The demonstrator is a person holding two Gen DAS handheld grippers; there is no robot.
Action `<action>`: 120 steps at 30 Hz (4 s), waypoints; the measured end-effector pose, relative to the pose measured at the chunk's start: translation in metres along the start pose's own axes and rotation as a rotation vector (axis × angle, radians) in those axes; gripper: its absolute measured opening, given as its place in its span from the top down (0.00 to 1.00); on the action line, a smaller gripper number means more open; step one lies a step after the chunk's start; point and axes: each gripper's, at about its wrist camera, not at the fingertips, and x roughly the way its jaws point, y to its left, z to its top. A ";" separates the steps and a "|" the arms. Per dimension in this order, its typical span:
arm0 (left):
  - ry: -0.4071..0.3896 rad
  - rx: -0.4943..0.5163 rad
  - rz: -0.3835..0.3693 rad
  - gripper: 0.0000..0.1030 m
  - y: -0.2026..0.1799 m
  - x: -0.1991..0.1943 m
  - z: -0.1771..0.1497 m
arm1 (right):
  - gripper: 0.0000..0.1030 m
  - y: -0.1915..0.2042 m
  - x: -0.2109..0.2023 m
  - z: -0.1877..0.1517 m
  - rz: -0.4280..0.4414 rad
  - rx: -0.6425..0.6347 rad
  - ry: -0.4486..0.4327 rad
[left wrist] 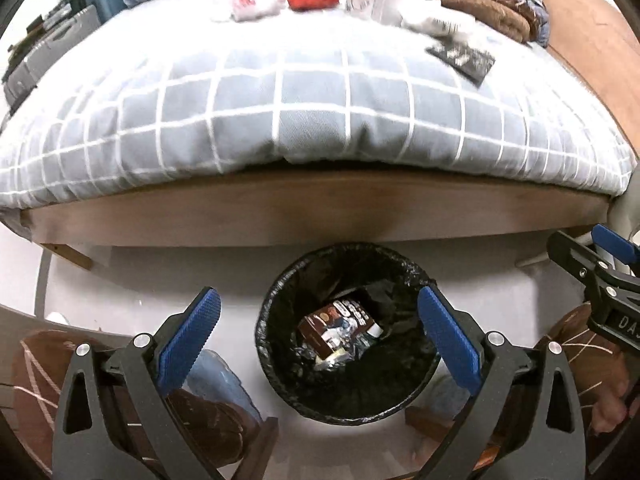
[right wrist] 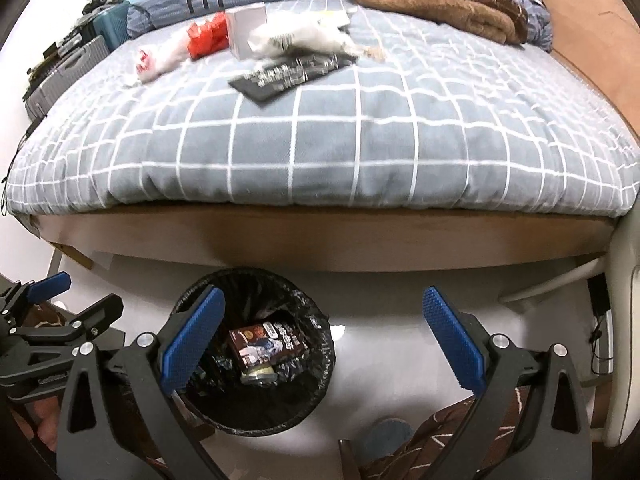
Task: Collect trash
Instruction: 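Move both tools back over the bed toward the remaining trash, then grasp the clear plastic bag with the left tool while the right tool grasps the black wipe packet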
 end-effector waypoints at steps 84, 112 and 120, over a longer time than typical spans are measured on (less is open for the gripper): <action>-0.108 -0.077 0.040 0.23 0.085 0.075 0.286 | 0.32 0.028 0.108 0.187 -0.081 0.179 0.062; -0.075 -0.109 0.004 0.64 0.081 0.071 0.285 | 0.82 0.019 0.093 0.186 -0.034 0.173 0.065; -0.089 -0.115 0.001 0.64 0.081 0.058 0.285 | 0.82 0.017 0.083 0.183 -0.037 0.169 0.053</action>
